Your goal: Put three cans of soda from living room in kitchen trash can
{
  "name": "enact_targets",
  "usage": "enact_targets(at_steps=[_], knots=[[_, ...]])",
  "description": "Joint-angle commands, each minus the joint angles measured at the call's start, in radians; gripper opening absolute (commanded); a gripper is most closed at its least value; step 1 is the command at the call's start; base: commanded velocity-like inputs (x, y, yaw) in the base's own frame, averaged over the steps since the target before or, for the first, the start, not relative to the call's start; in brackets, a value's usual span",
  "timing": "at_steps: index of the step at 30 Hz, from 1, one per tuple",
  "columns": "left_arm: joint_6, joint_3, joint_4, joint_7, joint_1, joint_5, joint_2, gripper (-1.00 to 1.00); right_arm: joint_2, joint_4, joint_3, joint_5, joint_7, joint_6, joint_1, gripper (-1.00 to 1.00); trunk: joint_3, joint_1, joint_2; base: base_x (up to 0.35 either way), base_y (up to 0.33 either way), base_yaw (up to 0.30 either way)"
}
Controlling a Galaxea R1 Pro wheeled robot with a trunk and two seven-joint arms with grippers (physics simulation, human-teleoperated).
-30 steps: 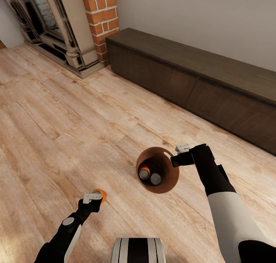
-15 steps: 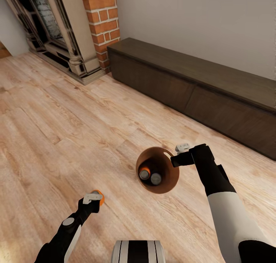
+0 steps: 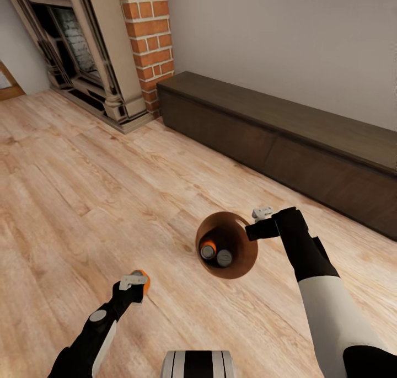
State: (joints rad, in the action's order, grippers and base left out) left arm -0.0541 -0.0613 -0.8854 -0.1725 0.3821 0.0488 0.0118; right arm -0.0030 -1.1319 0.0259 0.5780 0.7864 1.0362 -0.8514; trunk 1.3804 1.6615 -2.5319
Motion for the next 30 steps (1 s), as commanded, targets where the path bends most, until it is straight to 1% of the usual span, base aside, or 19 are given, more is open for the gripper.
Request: enact_targets(at_steps=[1, 4, 6, 7, 9, 10, 11, 12, 14, 16, 17, 18, 19, 20, 21, 22, 26, 29, 30], knots=[[-0.003, 0.000, -0.014, -0.003, 0.000, 0.001, 0.000, -1.00, 0.000, 0.001, 0.000, -0.029, 0.007, 0.011, 0.000, -1.00, -0.004, 0.000, 0.000, 0.000, 0.000, 0.000], [-0.048, 0.000, -0.114, -0.006, -0.002, -0.007, 0.001, -1.00, 0.003, 0.007, -0.001, -0.029, 0.007, 0.011, 0.001, -1.00, -0.016, -0.002, 0.001, 0.000, 0.000, 0.000], [-0.147, -0.001, -0.253, -0.022, -0.003, -0.032, 0.007, -1.00, 0.004, 0.015, -0.001, -0.029, 0.007, 0.011, 0.001, -1.00, -0.023, -0.003, 0.001, 0.000, 0.000, 0.000], [-0.170, -0.001, -0.287, -0.031, -0.005, -0.039, 0.011, -1.00, 0.004, 0.019, -0.001, -0.029, 0.007, 0.011, 0.001, -1.00, -0.027, -0.003, 0.002, 0.000, 0.000, 0.000], [-0.255, -0.001, -0.397, -0.063, -0.022, -0.067, 0.029, -1.00, 0.003, 0.041, -0.001, -0.030, 0.007, 0.011, 0.001, -1.00, -0.035, -0.004, 0.002, 0.000, 0.000, 0.000], [-0.316, -0.001, -0.470, -0.084, -0.035, -0.092, 0.045, -1.00, 0.001, 0.064, -0.001, -0.031, 0.008, 0.011, 0.001, -1.00, -0.039, -0.004, 0.002, 0.000, 0.000, 0.000], [-0.402, -0.002, -0.565, -0.114, -0.046, -0.133, 0.068, -1.00, 0.000, 0.104, 0.000, -0.032, 0.029, 0.011, -0.001, -1.00, -0.043, -0.005, 0.003, 0.000, 0.000, 0.000], [-0.429, -0.002, -0.590, -0.125, -0.049, -0.146, 0.076, -1.00, -0.001, 0.118, 0.001, -0.032, 0.041, 0.011, -0.001, -1.00, -0.047, -0.005, 0.003, 0.000, 0.000, 0.000], [-0.529, -0.003, -0.656, -0.193, -0.054, -0.195, 0.100, -1.00, -0.002, 0.169, 0.001, -0.031, 0.097, 0.011, -0.004, -1.00, -0.054, -0.006, 0.003, 0.000, 0.000, 0.000], [-0.599, -0.004, -0.679, -0.276, -0.055, -0.217, 0.115, -1.00, -0.004, 0.210, 0.001, -0.031, 0.122, 0.011, -0.009, -1.00, -0.062, -0.007, 0.004, 0.000, 0.000, 0.000], [-0.648, -0.004, -0.687, -0.342, -0.053, -0.225, 0.135, -1.00, -0.005, 0.247, 0.001, -0.031, 0.132, 0.011, -0.019, -1.00, -0.066, -0.008, 0.004, 0.000, 0.000, 0.000], [-0.669, -0.004, -0.691, -0.371, -0.051, -0.228, 0.145, -1.00, -0.005, 0.263, 0.001, -0.031, 0.135, 0.011, -0.024, -1.00, -0.070, -0.008, 0.004, 0.000, 0.000, 0.000], [-0.711, -0.004, -0.695, -0.422, -0.047, -0.233, 0.169, -1.00, -0.005, 0.298, 0.002, -0.031, 0.140, 0.011, -0.040, -1.00, -0.074, -0.009, 0.004, 0.000, 0.000, 0.000], [-0.731, -0.004, -0.697, -0.445, -0.044, -0.234, 0.181, -1.00, -0.004, 0.316, 0.001, -0.030, 0.142, 0.011, -0.050, -1.00, -0.077, -0.009, 0.005, 0.000, 0.000, 0.000], [-0.768, -0.002, -0.700, -0.488, -0.029, -0.237, 0.200, -1.00, -0.003, 0.351, 0.001, -0.030, 0.145, 0.011, -0.074, -1.00, -0.081, -0.009, 0.005, 0.000, 0.000, 0.000], [-0.816, 0.004, -0.701, -0.555, 0.015, -0.240, 0.216, -1.00, -0.002, 0.399, 0.001, -0.030, 0.147, 0.011, -0.109, -1.00, -0.085, -0.010, 0.005, 0.000, 0.000, 0.000], [-0.933, 0.012, -0.705, -0.714, 0.129, -0.243, 0.225, -1.00, -0.003, 0.480, 0.000, -0.030, 0.149, 0.011, -0.166, -1.00, -0.085, -0.010, 0.005, 0.000, 0.000, 0.000], [-0.975, 0.013, -0.706, -0.800, 0.207, -0.244, 0.231, -1.00, 0.001, 0.510, -0.001, -0.029, 0.148, 0.011, -0.193, -1.00, -0.085, -0.010, 0.005, 0.000, 0.000, 0.000], [-0.978, 0.012, -0.706, -0.812, 0.214, -0.244, 0.232, -1.00, 0.002, 0.513, -0.001, -0.029, 0.148, 0.011, -0.195, -1.00, -0.085, -0.010, 0.005, 0.000, 0.000, 0.000]])
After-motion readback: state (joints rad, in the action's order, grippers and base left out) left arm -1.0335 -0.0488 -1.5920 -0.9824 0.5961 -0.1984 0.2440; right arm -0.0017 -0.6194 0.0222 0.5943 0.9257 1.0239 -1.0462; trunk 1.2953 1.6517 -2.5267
